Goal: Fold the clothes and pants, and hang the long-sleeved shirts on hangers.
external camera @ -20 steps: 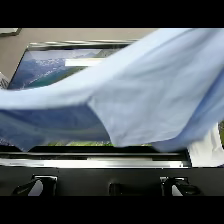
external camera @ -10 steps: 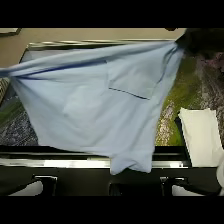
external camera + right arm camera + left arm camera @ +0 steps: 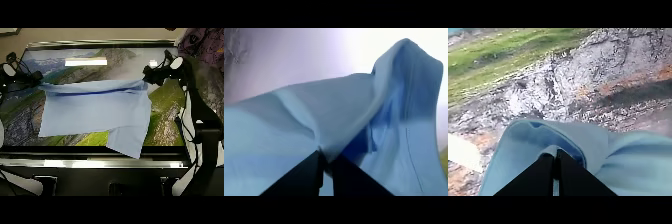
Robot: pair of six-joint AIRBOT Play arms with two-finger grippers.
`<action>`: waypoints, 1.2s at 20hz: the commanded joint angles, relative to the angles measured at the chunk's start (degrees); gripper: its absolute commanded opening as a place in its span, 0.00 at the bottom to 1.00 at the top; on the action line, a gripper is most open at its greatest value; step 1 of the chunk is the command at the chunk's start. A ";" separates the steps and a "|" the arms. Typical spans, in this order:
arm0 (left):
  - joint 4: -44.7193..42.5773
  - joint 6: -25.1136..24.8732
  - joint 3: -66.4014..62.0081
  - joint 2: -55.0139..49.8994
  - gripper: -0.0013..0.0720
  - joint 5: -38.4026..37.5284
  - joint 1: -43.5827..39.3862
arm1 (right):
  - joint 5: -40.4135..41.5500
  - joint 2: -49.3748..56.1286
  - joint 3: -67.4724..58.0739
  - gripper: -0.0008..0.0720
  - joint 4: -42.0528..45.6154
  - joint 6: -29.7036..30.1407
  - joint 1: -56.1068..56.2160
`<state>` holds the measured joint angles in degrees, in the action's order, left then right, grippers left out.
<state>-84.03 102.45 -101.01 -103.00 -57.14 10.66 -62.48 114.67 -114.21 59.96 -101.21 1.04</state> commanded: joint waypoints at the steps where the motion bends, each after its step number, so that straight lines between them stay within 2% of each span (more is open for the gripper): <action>1: 1.60 0.04 -0.07 -3.63 0.14 2.14 -0.72 | 1.09 3.54 0.00 0.27 -1.77 -0.44 0.57; 3: 3.10 -0.04 -0.96 -3.02 0.70 -0.15 0.00 | -2.84 1.92 -0.11 0.42 -2.36 2.89 0.13; 4: 5.31 -0.66 -2.19 -2.60 0.84 -2.40 1.09 | -6.21 0.17 -0.11 0.47 -2.47 7.61 -0.61; 5: 8.79 -3.28 -3.67 -1.99 0.87 -5.38 2.75 | -10.10 -1.86 -0.11 0.53 -1.99 11.69 -1.55; 8: 14.88 -8.92 -4.98 1.33 0.87 -14.99 7.87 | -22.75 -8.24 -0.04 0.54 0.17 20.24 -5.95; 10: 14.82 -10.99 -3.15 3.82 0.87 -22.43 10.38 | -26.12 -11.76 2.19 0.54 -2.49 21.49 -10.73; 11: 15.15 -10.12 -0.28 5.70 0.87 -23.17 11.67 | -26.25 -14.01 5.88 0.54 -3.98 22.69 -13.27; 12: 15.04 -10.21 4.09 8.39 0.87 -22.69 12.76 | -26.34 -16.20 10.54 0.54 -4.17 23.19 -15.19; 14: 15.06 -11.06 14.16 14.16 0.87 -20.72 14.53 | -24.94 -21.11 23.50 0.61 -6.97 25.09 -18.56; 17: 14.78 -12.11 25.97 20.90 0.87 -17.88 15.32 | -20.85 -26.80 42.62 0.61 -9.01 29.11 -19.78; 20: 14.84 -12.07 29.35 22.03 0.86 -16.92 15.19 | -15.32 -28.61 57.05 0.61 -15.28 34.18 -19.65; 24: 14.80 -12.07 29.38 21.68 0.86 -15.10 15.21 | -8.55 -28.59 66.79 0.61 -23.06 40.41 -19.65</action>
<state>-69.19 90.56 -73.14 -81.93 -73.73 25.69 -76.27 86.80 -55.51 43.11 -66.17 -18.41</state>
